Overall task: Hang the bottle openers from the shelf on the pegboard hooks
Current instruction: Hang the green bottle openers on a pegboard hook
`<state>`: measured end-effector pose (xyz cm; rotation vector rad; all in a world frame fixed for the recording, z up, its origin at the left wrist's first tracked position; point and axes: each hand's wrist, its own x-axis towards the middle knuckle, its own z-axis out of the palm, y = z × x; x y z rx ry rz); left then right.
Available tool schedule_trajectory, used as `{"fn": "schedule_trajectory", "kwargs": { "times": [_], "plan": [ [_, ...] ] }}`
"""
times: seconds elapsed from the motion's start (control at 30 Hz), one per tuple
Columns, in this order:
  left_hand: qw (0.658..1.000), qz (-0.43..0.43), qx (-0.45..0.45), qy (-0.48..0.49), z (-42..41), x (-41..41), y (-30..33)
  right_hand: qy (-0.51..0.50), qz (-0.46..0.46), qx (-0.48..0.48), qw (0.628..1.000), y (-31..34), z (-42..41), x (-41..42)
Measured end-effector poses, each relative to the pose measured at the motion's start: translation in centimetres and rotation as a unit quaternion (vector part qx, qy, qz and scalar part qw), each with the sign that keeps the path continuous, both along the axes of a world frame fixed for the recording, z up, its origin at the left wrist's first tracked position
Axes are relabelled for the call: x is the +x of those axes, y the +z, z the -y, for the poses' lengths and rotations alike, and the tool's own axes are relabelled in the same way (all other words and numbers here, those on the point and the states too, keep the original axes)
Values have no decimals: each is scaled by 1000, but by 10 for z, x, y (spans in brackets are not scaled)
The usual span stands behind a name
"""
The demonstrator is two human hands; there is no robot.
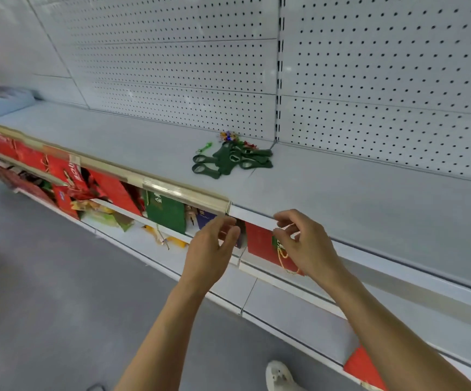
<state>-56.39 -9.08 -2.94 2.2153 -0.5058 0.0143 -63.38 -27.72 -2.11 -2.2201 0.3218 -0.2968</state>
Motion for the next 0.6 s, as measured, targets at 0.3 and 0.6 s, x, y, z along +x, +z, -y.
{"fn": "schedule_trajectory", "kwargs": {
  "times": [0.3, 0.6],
  "plan": [
    [998, -38, 50, 14, -17, 154, -10, 38, -47, -35, 998, -12, -10, 159],
    [966, 40, 239, -86, -6, 303, -36, 21, -105, -78, 991, -28, -8, 300]
  ]
}}
